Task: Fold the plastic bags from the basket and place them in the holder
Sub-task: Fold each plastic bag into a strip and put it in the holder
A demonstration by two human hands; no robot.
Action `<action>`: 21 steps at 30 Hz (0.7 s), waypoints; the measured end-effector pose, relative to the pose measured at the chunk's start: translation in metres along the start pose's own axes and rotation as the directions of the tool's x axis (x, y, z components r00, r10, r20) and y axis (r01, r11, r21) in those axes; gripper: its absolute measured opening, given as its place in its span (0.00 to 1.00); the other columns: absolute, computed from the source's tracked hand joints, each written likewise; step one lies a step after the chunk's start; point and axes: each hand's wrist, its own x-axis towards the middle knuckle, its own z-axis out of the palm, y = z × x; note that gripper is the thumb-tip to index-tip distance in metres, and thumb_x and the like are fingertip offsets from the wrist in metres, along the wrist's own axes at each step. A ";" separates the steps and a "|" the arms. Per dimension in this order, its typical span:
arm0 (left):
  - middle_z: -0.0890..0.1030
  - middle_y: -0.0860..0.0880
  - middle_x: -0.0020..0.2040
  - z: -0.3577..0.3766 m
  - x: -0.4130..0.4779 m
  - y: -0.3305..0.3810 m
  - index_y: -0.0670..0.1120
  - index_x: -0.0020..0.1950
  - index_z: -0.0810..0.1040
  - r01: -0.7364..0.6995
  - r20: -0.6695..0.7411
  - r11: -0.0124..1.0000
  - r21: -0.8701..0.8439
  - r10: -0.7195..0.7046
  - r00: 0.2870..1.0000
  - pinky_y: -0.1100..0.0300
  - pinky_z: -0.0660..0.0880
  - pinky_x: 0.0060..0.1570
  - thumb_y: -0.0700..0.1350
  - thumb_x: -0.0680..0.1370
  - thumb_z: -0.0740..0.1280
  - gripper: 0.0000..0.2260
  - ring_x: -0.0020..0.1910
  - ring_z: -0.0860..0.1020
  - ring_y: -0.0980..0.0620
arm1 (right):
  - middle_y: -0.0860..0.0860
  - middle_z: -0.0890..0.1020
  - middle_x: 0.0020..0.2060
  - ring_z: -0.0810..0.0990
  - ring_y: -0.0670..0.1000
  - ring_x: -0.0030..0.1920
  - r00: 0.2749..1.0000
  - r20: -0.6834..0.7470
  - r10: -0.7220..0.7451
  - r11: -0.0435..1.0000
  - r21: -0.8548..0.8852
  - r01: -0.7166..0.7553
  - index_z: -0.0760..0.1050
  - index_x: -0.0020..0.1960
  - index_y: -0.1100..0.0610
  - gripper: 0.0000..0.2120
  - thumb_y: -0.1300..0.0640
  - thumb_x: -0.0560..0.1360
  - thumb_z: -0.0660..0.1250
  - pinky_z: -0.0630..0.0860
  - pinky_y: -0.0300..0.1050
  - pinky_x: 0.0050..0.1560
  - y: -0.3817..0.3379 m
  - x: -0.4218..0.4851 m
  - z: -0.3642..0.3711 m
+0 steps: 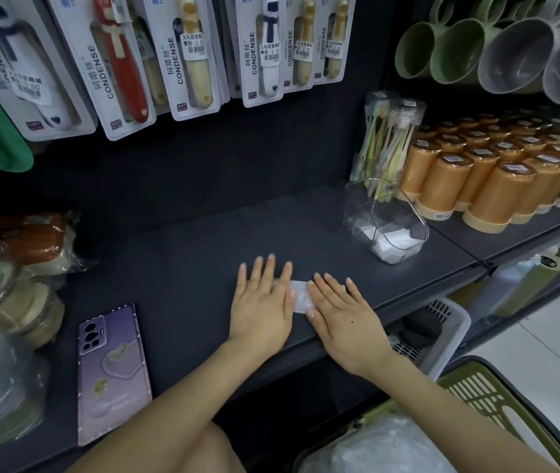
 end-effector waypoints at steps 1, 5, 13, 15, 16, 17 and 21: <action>0.42 0.51 0.78 -0.001 0.002 -0.006 0.53 0.78 0.43 -0.131 -0.007 0.991 -0.009 0.131 0.991 0.56 0.30 0.73 0.57 0.78 0.30 0.28 0.78 0.40 0.51 | 0.55 0.79 0.63 0.75 0.53 0.66 1.000 0.007 0.004 1.000 -0.014 -0.004 0.76 0.65 0.61 0.32 0.46 0.84 0.39 0.59 0.50 0.68 -0.001 -0.001 -0.001; 0.40 0.58 0.75 -0.003 0.017 -0.039 0.56 0.74 0.39 -0.368 0.155 0.919 -0.142 0.388 0.909 0.68 0.28 0.68 0.64 0.73 0.28 0.31 0.76 0.37 0.59 | 0.55 0.78 0.64 0.75 0.53 0.66 0.999 0.028 0.031 0.999 -0.010 -0.031 0.76 0.65 0.61 0.32 0.46 0.84 0.38 0.59 0.52 0.67 -0.003 0.000 -0.003; 0.39 0.60 0.76 -0.008 0.020 -0.058 0.57 0.75 0.38 -0.392 0.223 0.910 -0.137 0.414 0.883 0.65 0.30 0.71 0.58 0.79 0.36 0.24 0.74 0.33 0.63 | 0.51 0.75 0.68 0.70 0.49 0.70 0.999 0.041 0.031 0.998 -0.057 -0.028 0.71 0.70 0.58 0.34 0.40 0.82 0.37 0.53 0.56 0.69 0.022 -0.012 -0.008; 0.39 0.60 0.76 -0.009 0.018 -0.057 0.57 0.75 0.37 -0.394 0.215 0.912 -0.113 0.409 0.887 0.64 0.30 0.71 0.57 0.79 0.36 0.24 0.74 0.33 0.62 | 0.49 0.68 0.73 0.60 0.45 0.74 0.996 0.070 0.058 0.998 -0.039 -0.055 0.65 0.74 0.56 0.41 0.36 0.78 0.29 0.45 0.55 0.73 0.032 -0.018 -0.014; 0.39 0.60 0.76 -0.008 0.017 -0.057 0.56 0.75 0.37 -0.395 0.211 0.913 -0.104 0.409 0.888 0.64 0.30 0.71 0.56 0.79 0.36 0.24 0.75 0.34 0.62 | 0.47 0.61 0.75 0.52 0.42 0.75 0.991 0.093 0.099 0.995 0.006 -0.100 0.60 0.76 0.54 0.45 0.33 0.74 0.24 0.39 0.53 0.74 0.036 -0.021 -0.016; 0.39 0.60 0.77 -0.008 0.016 -0.056 0.56 0.75 0.37 -0.392 0.211 0.915 -0.098 0.404 0.890 0.63 0.30 0.72 0.56 0.80 0.36 0.24 0.75 0.34 0.62 | 0.45 0.57 0.76 0.48 0.41 0.76 0.978 0.137 0.158 0.985 0.053 -0.167 0.57 0.77 0.53 0.48 0.31 0.71 0.21 0.34 0.51 0.74 0.037 -0.022 -0.019; 0.39 0.60 0.77 -0.007 0.017 -0.056 0.57 0.76 0.38 -0.390 0.204 0.917 -0.087 0.399 0.894 0.61 0.31 0.73 0.56 0.80 0.35 0.24 0.75 0.33 0.62 | 0.55 0.82 0.57 0.78 0.57 0.60 0.871 -0.181 0.457 0.888 0.153 -0.434 0.82 0.51 0.58 0.32 0.39 0.78 0.45 0.66 0.57 0.64 0.014 -0.019 -0.023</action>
